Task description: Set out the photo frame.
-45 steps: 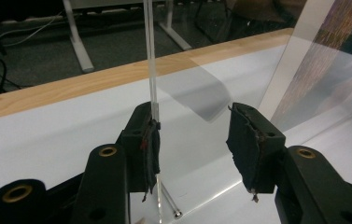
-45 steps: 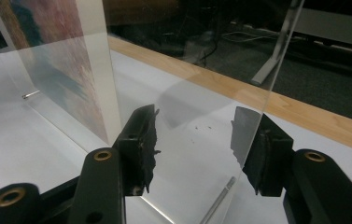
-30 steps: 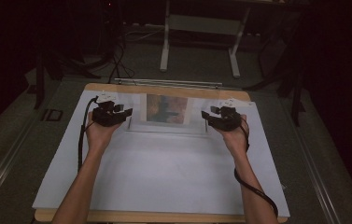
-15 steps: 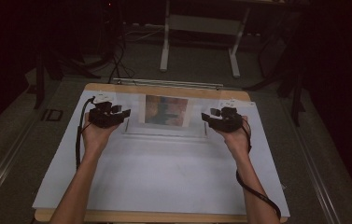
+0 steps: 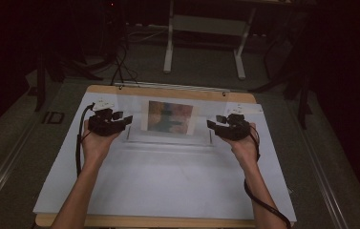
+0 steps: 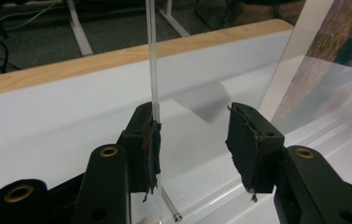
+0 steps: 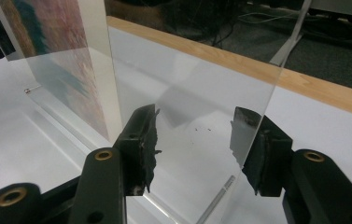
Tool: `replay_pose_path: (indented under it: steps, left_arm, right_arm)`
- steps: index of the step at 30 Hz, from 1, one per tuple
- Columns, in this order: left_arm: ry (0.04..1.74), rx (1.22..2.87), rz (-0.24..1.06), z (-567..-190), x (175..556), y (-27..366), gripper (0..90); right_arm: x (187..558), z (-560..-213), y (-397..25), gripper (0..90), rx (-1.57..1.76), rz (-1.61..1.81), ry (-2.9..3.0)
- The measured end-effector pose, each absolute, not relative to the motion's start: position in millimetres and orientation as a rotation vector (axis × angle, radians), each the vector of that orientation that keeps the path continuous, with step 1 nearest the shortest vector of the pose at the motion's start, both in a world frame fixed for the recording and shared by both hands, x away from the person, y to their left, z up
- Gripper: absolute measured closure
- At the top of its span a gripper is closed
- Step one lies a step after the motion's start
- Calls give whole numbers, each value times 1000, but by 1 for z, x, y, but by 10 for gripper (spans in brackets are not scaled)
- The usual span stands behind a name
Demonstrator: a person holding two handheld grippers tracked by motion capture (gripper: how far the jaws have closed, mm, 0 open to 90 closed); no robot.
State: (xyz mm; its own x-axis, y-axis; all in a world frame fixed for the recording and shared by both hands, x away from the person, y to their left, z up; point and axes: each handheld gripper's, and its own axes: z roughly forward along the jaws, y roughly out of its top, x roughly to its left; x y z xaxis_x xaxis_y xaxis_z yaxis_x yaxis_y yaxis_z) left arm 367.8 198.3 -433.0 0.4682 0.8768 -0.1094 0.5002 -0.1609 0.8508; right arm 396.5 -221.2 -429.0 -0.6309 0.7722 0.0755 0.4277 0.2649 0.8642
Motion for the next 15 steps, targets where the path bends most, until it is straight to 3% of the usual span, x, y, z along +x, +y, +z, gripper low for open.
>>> replay_pose_path:
  steps: [15]
  left_arm:
    - [1230,1856,548,-437,346,186,511]
  right_arm:
    - [376,-438,-225,493,1133,1303,2209]
